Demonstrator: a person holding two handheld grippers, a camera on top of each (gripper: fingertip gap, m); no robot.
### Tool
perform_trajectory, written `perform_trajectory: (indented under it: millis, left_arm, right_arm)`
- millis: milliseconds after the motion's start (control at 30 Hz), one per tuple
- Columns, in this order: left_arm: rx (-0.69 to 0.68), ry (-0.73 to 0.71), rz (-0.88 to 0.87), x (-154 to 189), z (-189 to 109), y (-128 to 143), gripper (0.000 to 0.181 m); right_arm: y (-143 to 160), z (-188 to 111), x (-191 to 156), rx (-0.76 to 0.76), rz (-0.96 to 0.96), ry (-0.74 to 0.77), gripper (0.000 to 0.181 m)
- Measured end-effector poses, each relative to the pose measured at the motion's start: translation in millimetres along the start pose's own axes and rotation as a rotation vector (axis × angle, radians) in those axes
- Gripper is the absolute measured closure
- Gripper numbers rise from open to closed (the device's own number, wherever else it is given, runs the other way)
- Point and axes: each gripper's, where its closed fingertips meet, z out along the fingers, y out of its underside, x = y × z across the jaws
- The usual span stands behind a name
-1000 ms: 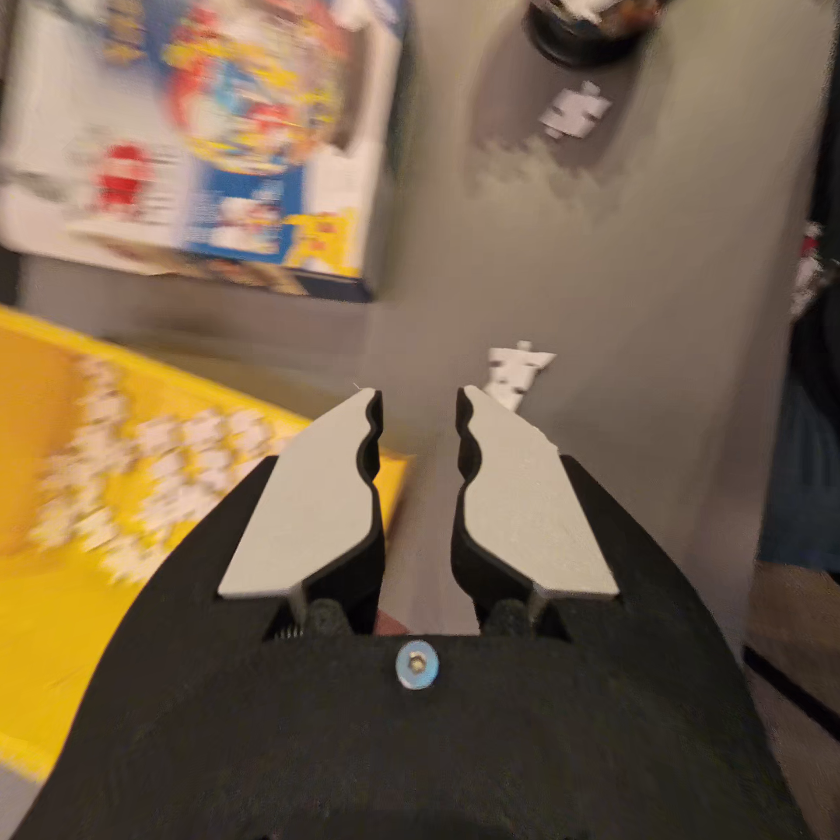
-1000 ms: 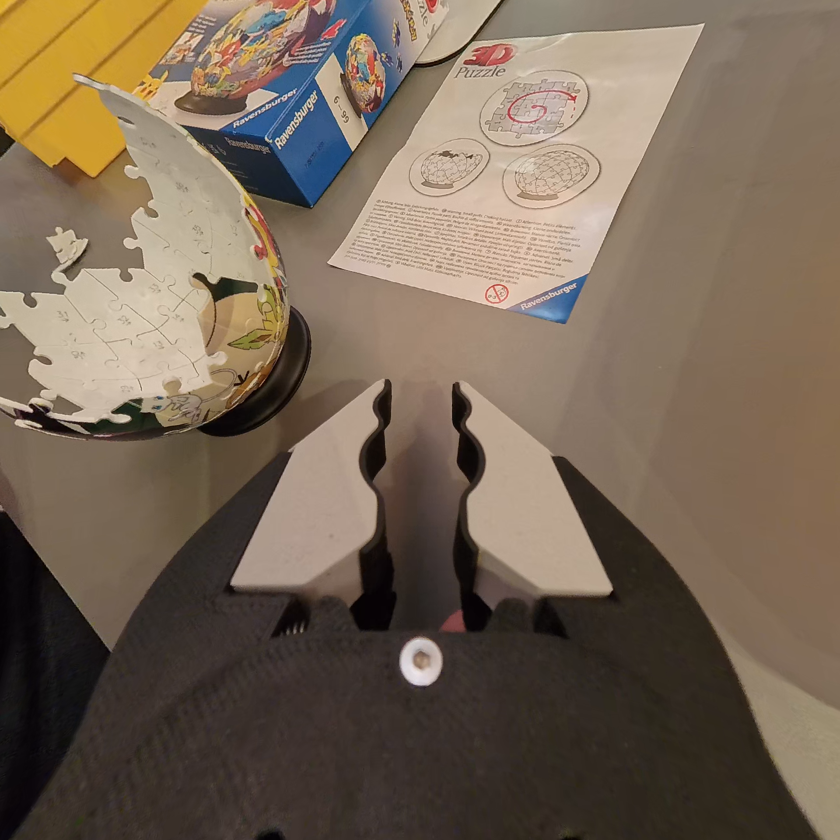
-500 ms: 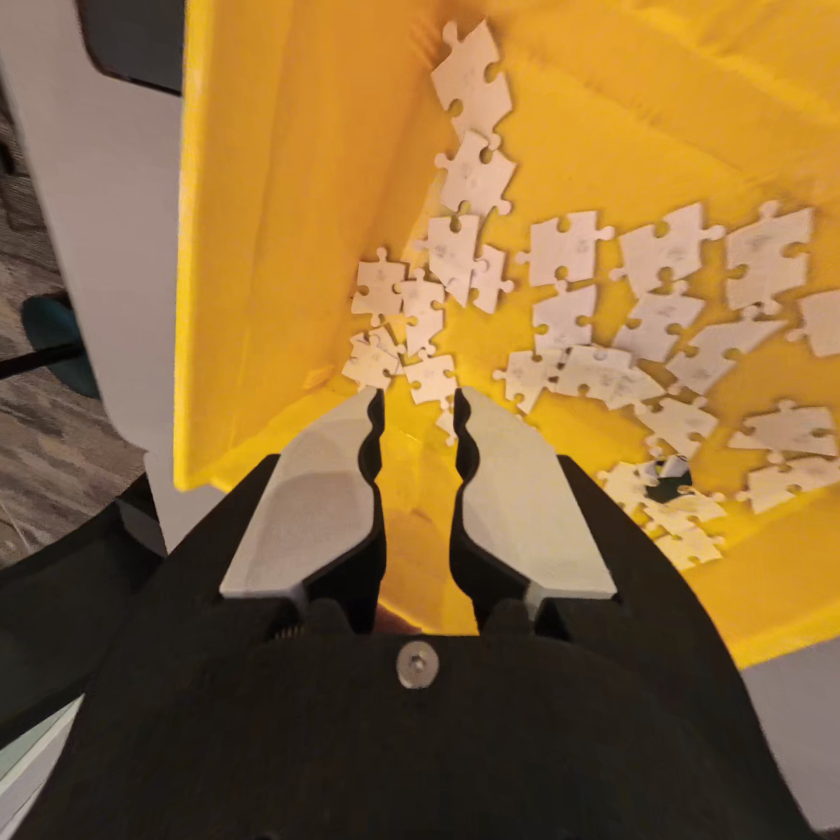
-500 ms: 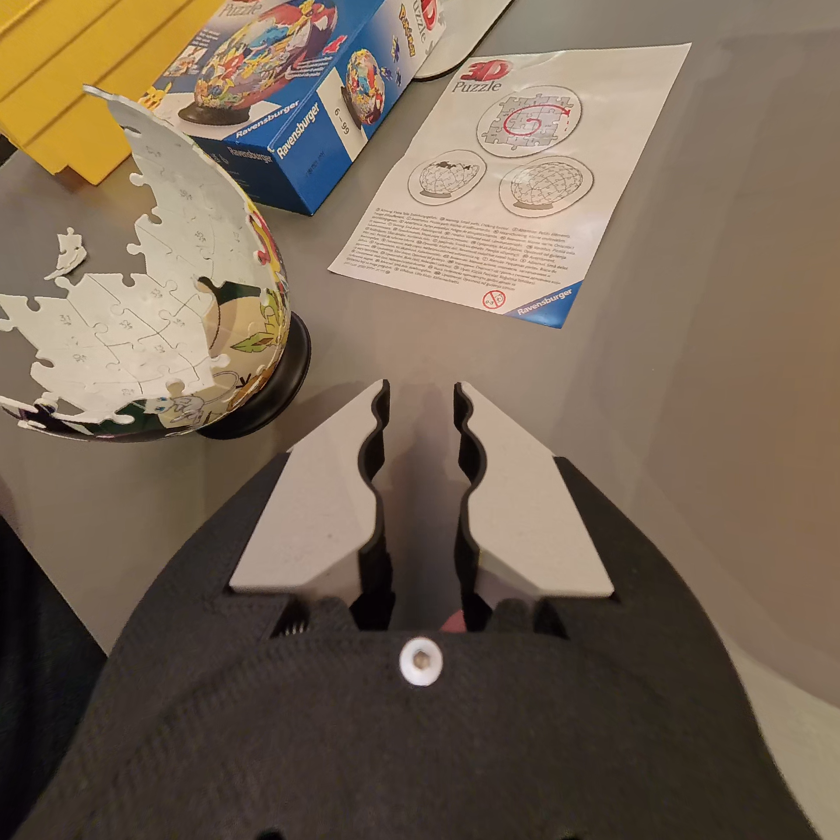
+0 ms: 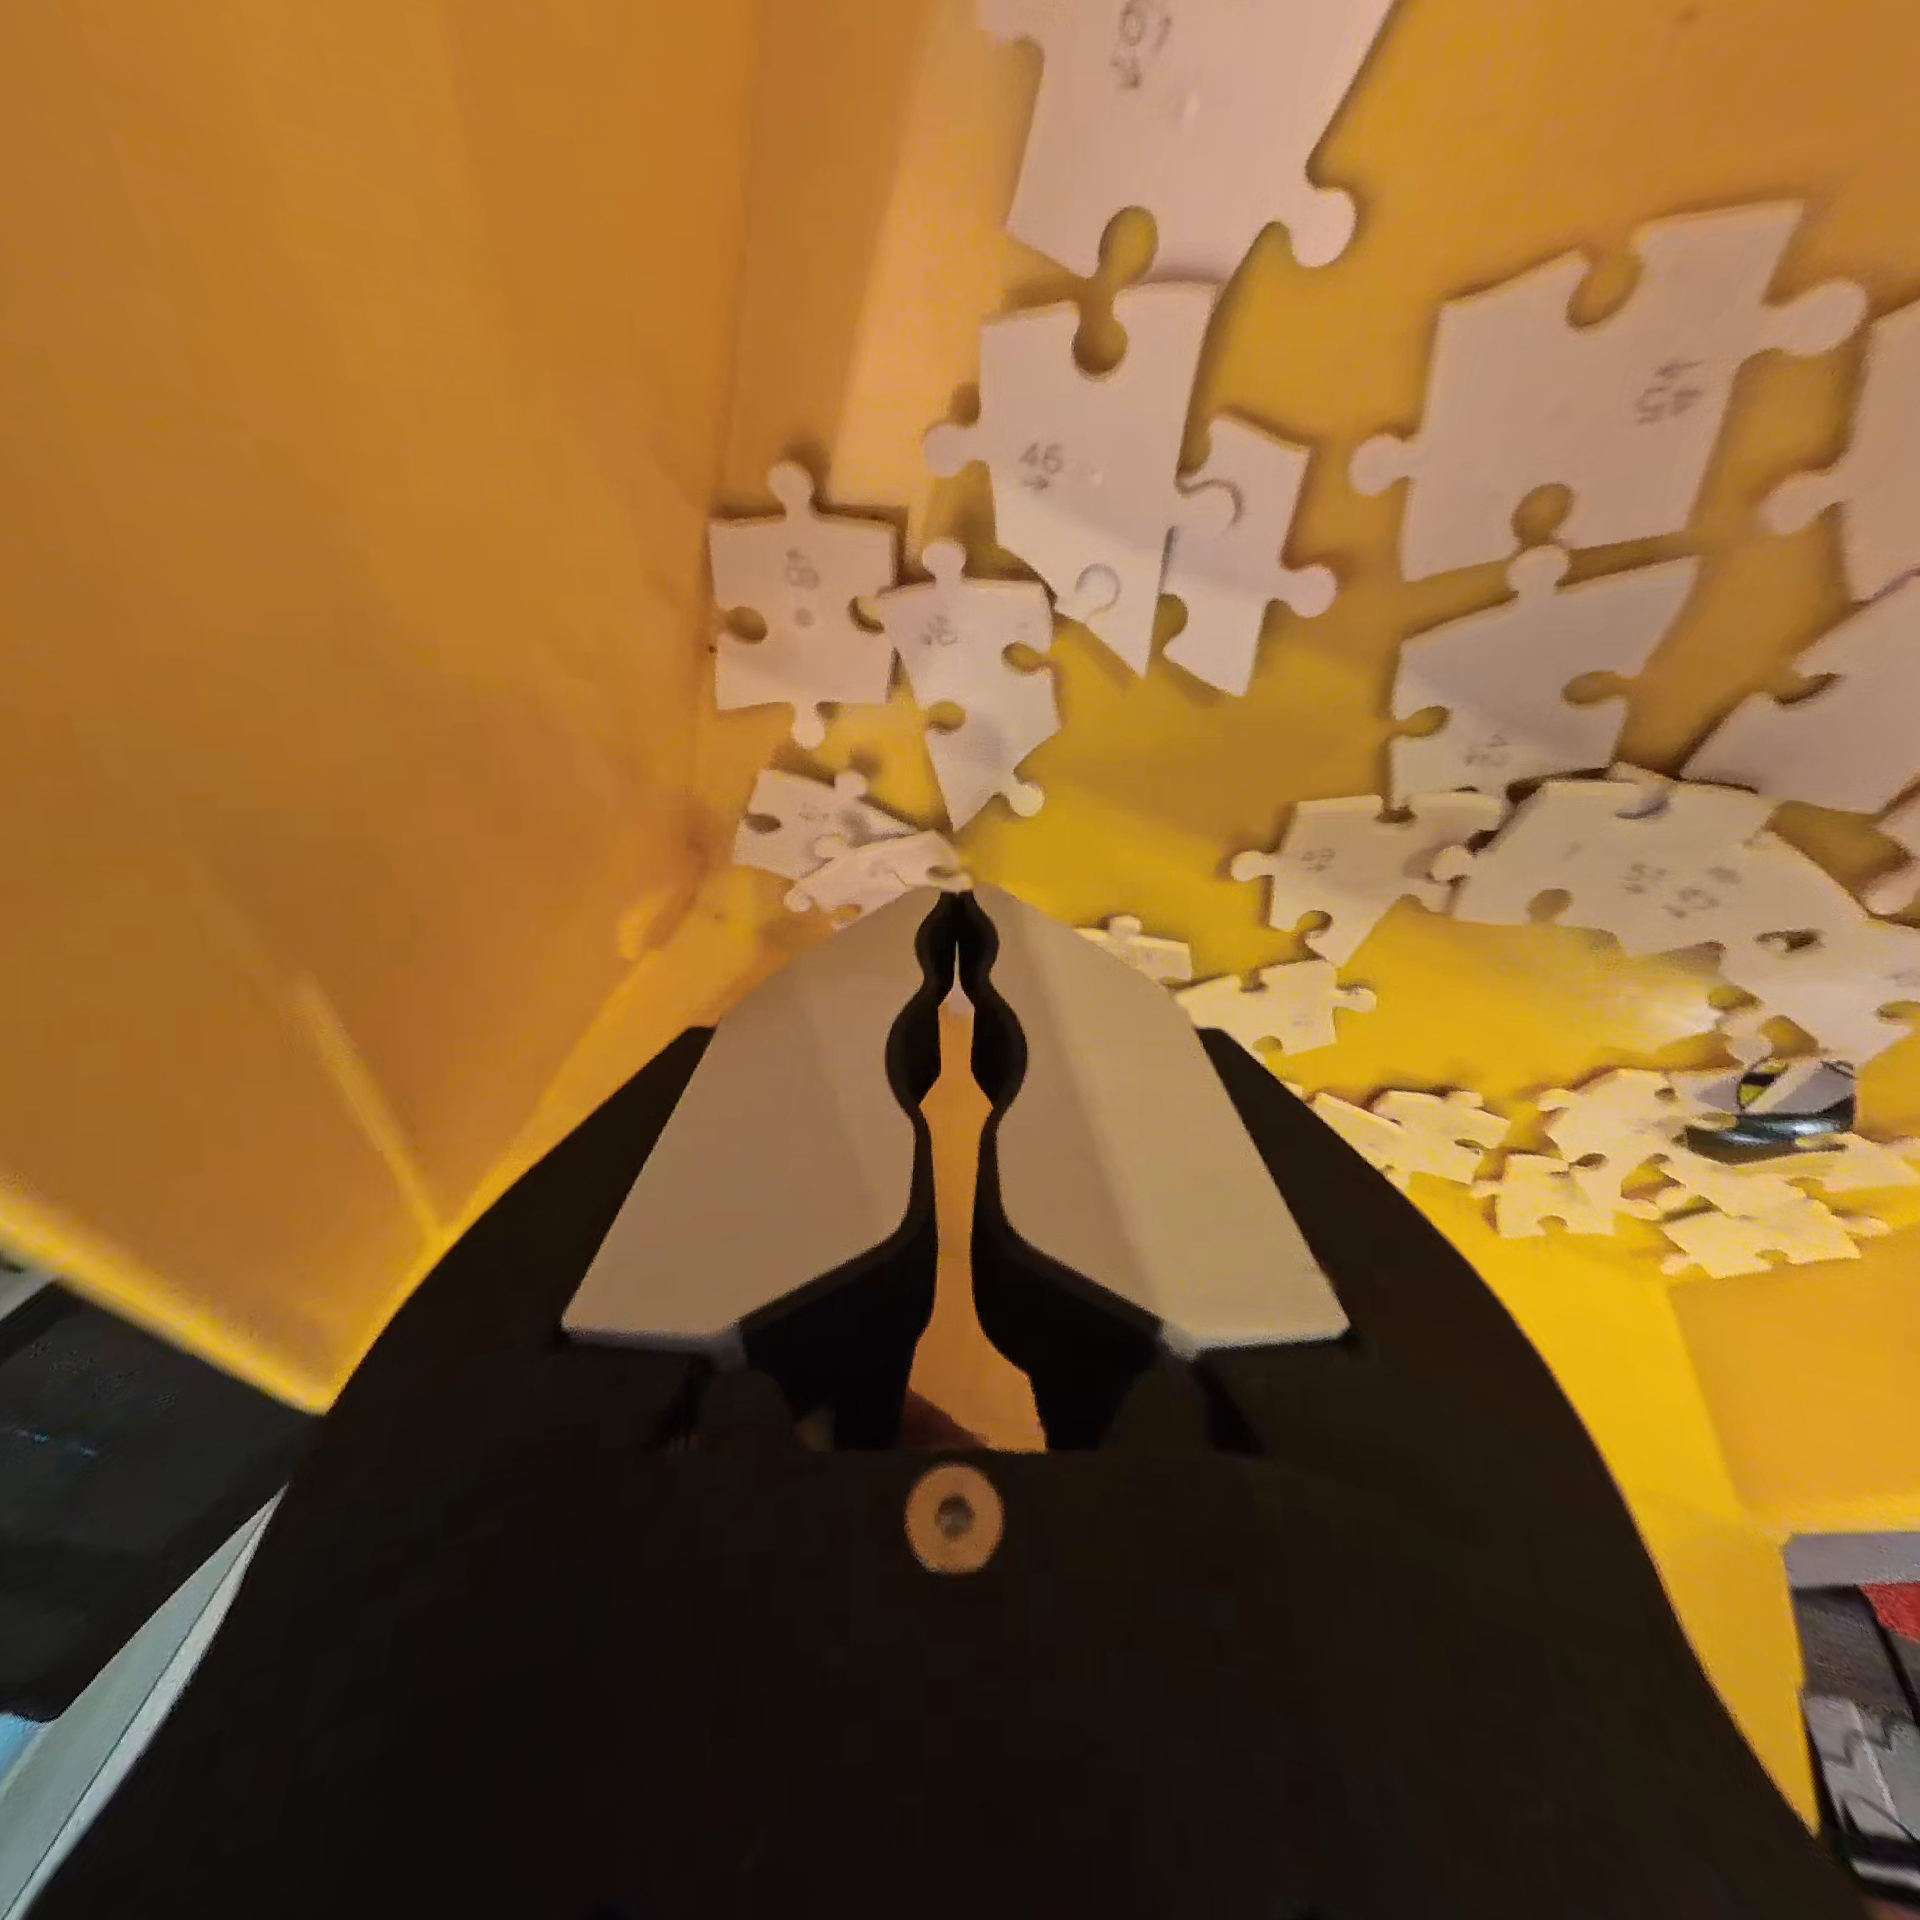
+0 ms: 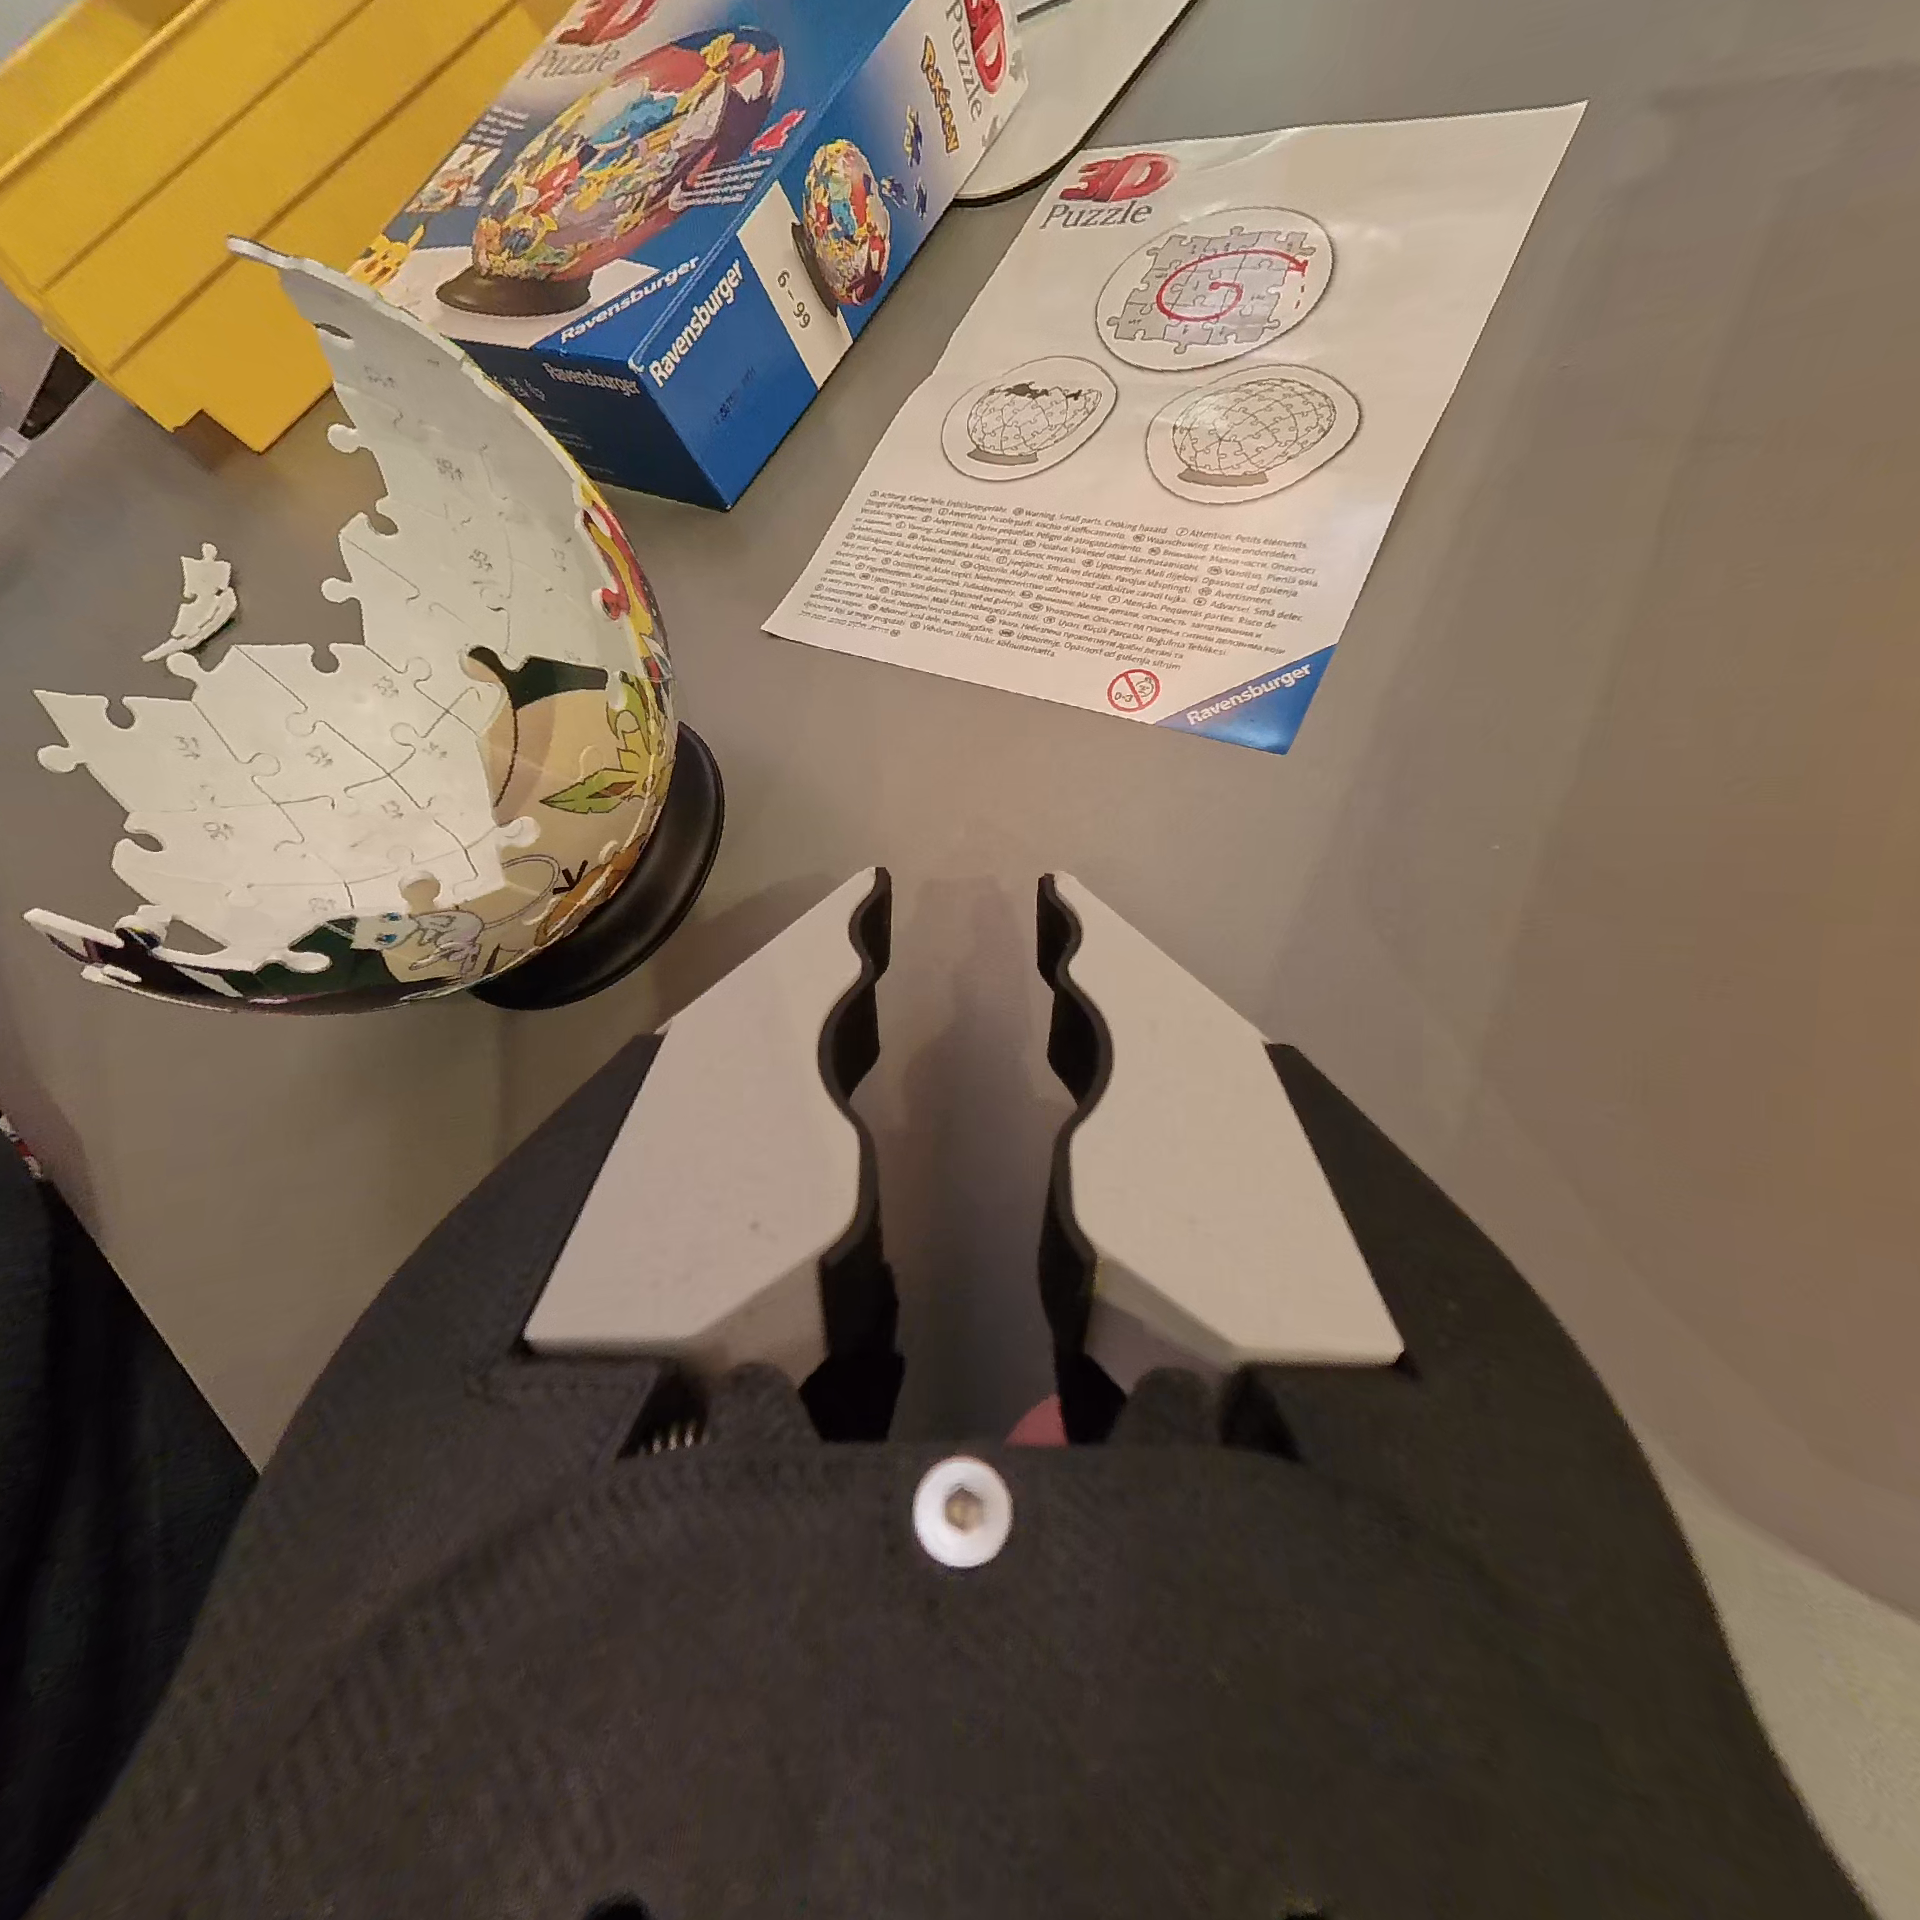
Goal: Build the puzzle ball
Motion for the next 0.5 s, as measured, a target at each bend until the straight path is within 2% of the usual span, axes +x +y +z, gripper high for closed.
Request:
perform_trajectory:
  millis: [133, 300, 500]
  left_arm:
    - [0.074, 0.014, -0.034, 7.0, -25.1, 7.2, 0.179]
    - [0.045, 0.021, 0.018, 28.7, -43.7, 30.9, 0.167]
    - [0.027, 0.016, 0.114, 49.9, -41.0, 40.0, 0.156]
  right_arm:
    - [0.0, 0.0, 0.2, -0.001, 0.004, -0.002, 0.154]
    - [0.3, 0.3, 0.3, -0.003, 0.006, -0.002, 0.154]
    - [0.5, 0.4, 0.3, -0.005, 0.003, -0.001, 0.155]
